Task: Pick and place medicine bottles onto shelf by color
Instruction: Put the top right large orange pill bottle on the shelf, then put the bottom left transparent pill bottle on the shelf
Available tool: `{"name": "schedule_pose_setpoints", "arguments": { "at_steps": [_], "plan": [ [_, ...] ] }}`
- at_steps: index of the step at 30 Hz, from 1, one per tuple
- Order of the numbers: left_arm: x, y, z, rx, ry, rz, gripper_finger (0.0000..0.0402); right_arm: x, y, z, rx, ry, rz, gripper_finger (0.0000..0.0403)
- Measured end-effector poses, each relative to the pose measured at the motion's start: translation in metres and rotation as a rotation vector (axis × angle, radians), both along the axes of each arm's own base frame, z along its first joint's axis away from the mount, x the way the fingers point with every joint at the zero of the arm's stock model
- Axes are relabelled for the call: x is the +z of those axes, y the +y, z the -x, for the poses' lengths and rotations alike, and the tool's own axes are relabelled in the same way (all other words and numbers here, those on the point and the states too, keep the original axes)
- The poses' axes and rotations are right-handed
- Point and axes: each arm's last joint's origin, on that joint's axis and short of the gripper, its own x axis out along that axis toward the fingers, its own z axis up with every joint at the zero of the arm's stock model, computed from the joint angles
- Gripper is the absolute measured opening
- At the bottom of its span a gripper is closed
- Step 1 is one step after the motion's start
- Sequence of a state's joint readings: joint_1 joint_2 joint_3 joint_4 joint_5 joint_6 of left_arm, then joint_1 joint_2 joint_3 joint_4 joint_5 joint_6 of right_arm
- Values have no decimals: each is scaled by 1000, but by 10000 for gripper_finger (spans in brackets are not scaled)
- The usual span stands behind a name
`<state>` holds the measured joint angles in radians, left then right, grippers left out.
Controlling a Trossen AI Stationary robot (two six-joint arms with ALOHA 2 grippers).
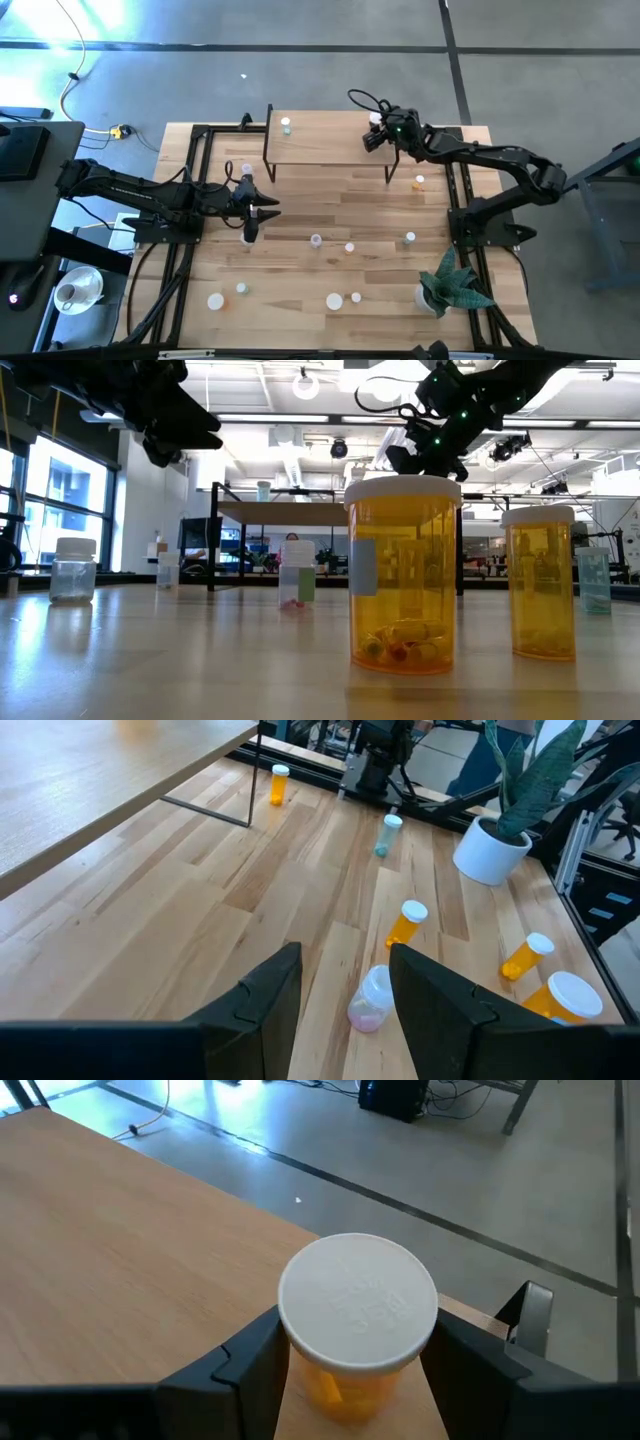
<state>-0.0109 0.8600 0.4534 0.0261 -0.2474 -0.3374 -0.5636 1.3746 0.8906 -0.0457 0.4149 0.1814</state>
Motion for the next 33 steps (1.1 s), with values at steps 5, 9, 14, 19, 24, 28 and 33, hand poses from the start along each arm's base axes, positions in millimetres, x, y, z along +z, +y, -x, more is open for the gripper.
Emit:
{"name": "schedule_pose_setpoints", "arguments": {
  "at_steps": [5, 9, 14, 19, 24, 28, 33],
  "plan": [
    [0, 0, 0, 0, 1, 0, 145, 0, 0, 0, 4, 3, 2, 200],
    [0, 0, 0, 0, 1, 0, 145, -3, 1, 0, 8, 18, -15, 216],
    [0, 0, 0, 0, 1, 0, 145, -2, 0, 0, 8, 10, -9, 238],
    [0, 0, 0, 1, 1, 0, 145, 7, 3, 4, 10, -14, 9, 242],
    [0, 0, 0, 1, 1, 0, 145, 27, 11, 17, 10, -67, 43, 242],
    [0, 0, 0, 2, 2, -1, 145, 45, 24, 28, 54, -119, 56, 243],
    [-1, 0, 0, 1, 10, -1, 145, 61, 49, 41, 208, -166, 19, 243]
  ]
}}
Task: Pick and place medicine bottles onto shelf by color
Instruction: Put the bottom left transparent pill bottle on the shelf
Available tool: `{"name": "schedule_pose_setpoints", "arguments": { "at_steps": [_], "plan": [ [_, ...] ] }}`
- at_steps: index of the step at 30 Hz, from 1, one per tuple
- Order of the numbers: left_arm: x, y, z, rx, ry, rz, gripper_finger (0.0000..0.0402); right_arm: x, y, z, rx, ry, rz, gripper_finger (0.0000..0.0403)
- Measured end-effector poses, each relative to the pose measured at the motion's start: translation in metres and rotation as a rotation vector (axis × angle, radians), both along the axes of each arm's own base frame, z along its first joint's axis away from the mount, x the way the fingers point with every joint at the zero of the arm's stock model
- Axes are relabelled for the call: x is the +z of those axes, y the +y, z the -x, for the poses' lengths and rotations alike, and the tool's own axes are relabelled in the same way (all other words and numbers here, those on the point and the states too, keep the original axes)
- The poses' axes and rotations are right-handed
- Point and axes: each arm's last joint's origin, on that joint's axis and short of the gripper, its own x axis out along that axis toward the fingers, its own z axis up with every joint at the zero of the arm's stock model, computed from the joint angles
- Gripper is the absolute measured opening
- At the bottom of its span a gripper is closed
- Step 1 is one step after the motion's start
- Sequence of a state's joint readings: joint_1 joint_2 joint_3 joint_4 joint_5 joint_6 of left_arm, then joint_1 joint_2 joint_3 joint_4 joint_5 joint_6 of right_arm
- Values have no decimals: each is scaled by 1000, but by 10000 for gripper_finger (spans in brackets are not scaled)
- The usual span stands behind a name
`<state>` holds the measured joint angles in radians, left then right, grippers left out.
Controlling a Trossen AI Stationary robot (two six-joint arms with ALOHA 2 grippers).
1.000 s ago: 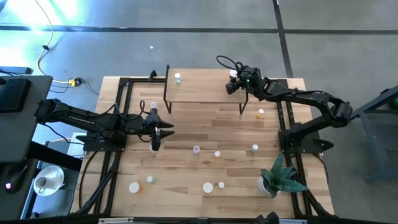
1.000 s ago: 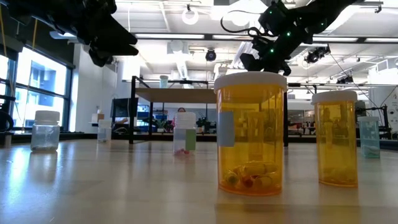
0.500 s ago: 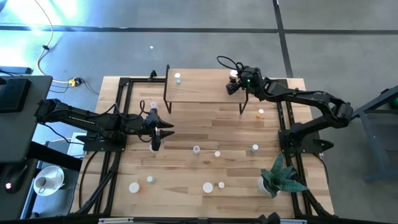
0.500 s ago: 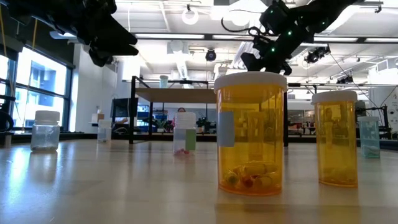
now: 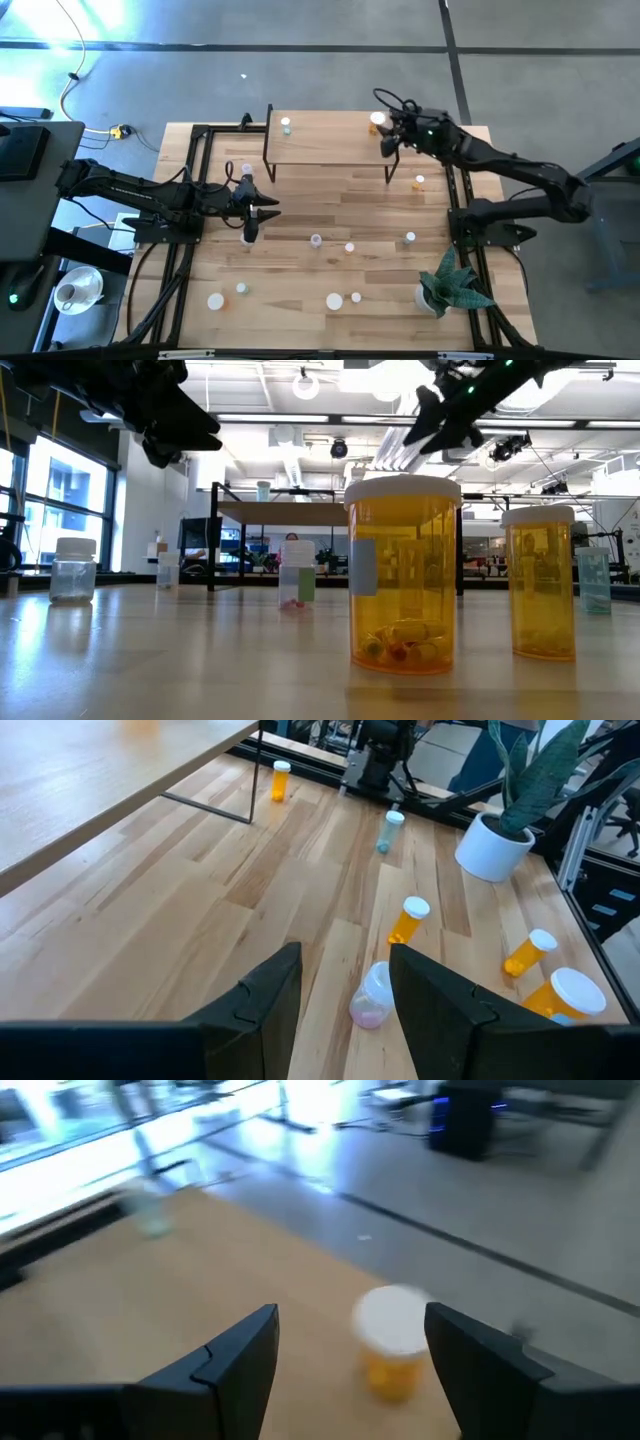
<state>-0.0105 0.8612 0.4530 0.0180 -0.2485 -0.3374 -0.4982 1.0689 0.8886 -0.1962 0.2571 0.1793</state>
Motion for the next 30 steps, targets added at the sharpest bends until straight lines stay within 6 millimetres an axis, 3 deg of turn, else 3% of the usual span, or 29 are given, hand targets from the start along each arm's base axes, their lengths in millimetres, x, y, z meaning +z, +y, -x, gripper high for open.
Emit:
{"name": "schedule_pose_setpoints", "arguments": {
  "at_steps": [11, 17, 23, 30],
  "plan": [
    [0, 1, 0, 30, 0, -12, 148, 4, 67, -1, 371, 31, -90, 243],
    [1, 4, 1, 131, -1, -53, 178, 7, 101, -8, 521, 9, -76, 243],
    [0, 2, 1, 102, -12, 20, 214, 9, 126, -14, 497, 6, 47, 243],
    [-1, -9, 0, -73, -8, 108, 212, -7, 146, -30, 464, 83, 79, 243]
  ]
}}
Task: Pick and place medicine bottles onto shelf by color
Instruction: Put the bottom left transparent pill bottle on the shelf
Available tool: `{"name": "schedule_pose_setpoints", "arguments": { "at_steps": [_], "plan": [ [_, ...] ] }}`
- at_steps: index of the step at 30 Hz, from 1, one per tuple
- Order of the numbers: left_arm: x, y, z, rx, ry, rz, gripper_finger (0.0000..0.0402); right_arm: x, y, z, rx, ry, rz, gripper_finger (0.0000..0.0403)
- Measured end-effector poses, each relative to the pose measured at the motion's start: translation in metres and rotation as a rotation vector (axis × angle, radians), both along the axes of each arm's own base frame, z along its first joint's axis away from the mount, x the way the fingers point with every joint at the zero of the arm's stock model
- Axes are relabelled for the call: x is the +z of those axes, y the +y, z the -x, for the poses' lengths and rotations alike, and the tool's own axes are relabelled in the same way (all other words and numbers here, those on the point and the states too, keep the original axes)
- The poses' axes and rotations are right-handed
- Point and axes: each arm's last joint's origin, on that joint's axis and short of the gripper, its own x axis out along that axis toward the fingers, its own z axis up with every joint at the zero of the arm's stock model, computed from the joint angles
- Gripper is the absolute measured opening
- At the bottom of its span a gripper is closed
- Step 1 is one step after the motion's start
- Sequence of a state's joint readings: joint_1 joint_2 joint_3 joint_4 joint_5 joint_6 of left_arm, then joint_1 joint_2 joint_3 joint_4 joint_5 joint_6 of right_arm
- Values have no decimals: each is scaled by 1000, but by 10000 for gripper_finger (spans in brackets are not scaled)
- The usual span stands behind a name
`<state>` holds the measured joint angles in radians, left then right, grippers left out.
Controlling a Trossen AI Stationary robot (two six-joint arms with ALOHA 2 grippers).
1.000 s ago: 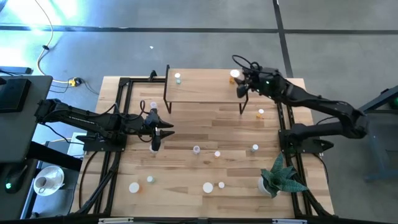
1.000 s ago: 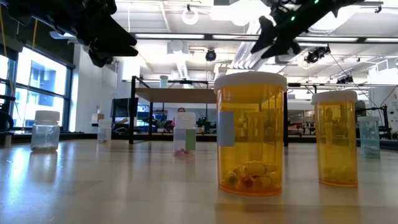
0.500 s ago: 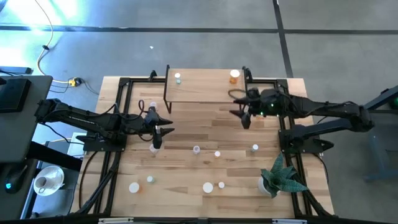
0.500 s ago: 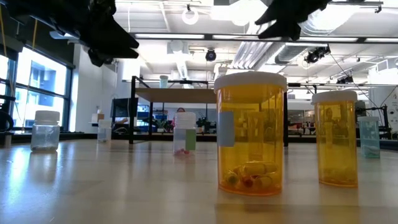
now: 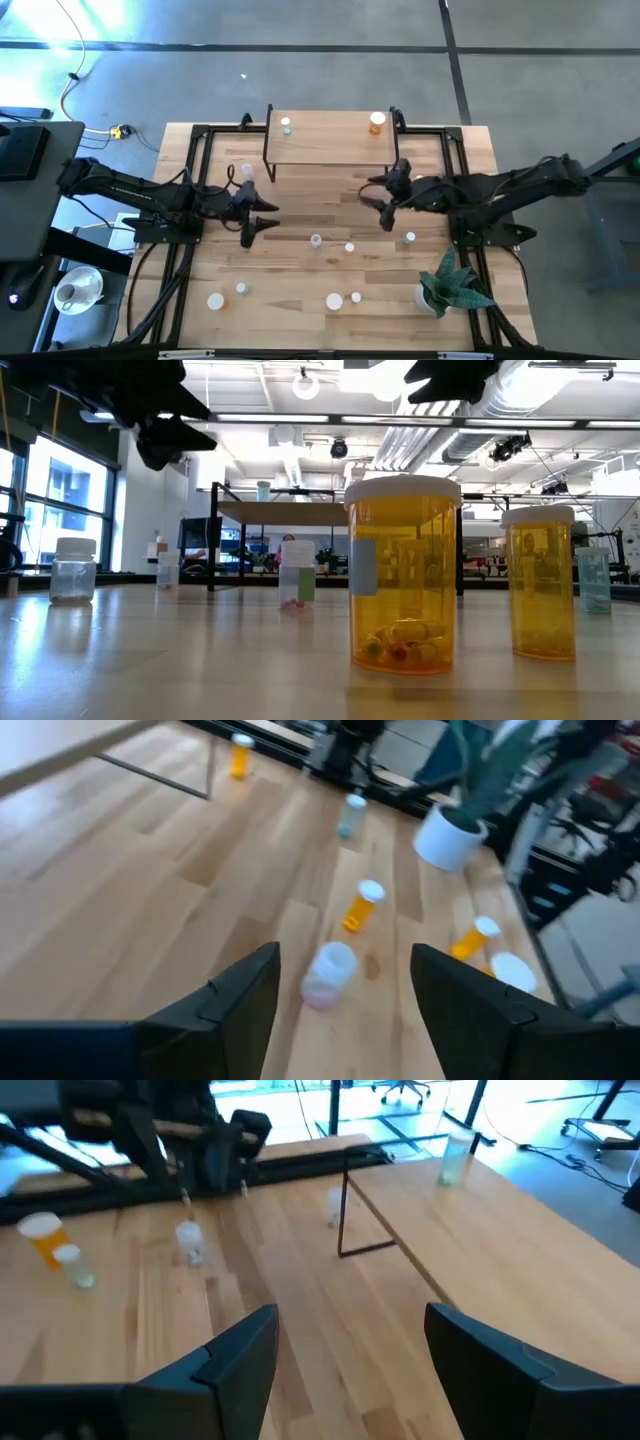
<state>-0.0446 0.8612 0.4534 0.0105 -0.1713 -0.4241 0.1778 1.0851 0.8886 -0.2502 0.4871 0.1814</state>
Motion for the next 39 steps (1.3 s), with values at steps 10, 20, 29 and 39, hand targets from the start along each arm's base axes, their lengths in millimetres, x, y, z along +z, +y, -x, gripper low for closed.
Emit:
{"name": "schedule_pose_setpoints", "arguments": {
  "at_steps": [10, 20, 29, 39],
  "plan": [
    [23, -7, 1, -79, -8, -94, 197, -30, 11, -32, 3, 71, 21, 243],
    [44, -9, 16, -116, 278, -104, 197, -33, 12, -35, 13, 81, 15, 243],
    [20, -26, 29, -112, 489, -42, 197, -34, 12, -35, 5, 83, -4, 243],
    [9, -39, 34, -58, 593, -80, 197, -35, 12, -34, 7, 98, -3, 243]
  ]
}}
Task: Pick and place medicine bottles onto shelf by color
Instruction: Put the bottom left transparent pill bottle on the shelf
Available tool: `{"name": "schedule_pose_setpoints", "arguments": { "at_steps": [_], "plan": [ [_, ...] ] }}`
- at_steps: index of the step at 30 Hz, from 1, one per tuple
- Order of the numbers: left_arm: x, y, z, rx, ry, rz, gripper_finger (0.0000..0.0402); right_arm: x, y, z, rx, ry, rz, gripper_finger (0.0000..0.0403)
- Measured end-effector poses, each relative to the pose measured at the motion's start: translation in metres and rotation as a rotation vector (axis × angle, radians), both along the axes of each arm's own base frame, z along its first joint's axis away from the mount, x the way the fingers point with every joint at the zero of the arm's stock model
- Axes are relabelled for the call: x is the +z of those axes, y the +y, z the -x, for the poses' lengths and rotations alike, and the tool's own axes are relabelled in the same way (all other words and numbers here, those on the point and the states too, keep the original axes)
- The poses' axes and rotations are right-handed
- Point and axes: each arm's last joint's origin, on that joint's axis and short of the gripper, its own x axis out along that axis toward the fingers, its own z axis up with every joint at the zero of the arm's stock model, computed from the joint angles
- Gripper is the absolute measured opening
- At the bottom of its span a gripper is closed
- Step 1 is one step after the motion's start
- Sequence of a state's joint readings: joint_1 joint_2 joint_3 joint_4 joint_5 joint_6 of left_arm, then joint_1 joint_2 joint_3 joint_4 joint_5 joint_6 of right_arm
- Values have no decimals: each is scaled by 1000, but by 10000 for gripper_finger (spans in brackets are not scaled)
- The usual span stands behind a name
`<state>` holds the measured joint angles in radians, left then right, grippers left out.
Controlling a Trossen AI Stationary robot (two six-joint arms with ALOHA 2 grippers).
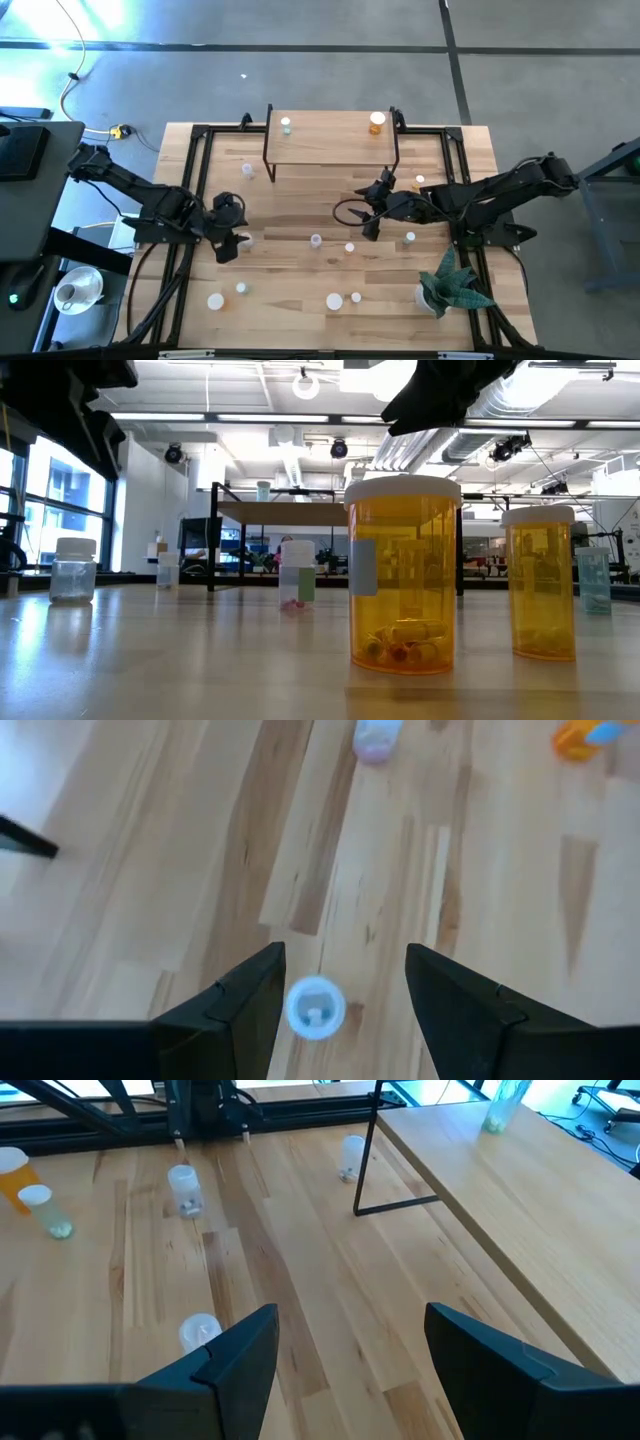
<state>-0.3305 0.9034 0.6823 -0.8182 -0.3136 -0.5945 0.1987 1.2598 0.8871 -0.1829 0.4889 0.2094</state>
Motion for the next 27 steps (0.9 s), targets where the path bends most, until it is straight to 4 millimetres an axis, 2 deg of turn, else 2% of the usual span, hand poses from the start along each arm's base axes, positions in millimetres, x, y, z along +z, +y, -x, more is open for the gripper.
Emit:
{"name": "schedule_pose_setpoints", "arguments": {
  "at_steps": [8, 13, 27],
  "plan": [
    [-17, -13, -7, -48, 123, -70, 197, -1, 0, 0, 14, 9, -7, 243],
    [-31, -18, -16, -16, 198, -81, 197, -1, 1, 0, 25, 11, -14, 243],
    [-48, -16, -26, 85, 286, -85, 197, -1, 1, 0, 26, 14, -14, 243]
  ]
}}
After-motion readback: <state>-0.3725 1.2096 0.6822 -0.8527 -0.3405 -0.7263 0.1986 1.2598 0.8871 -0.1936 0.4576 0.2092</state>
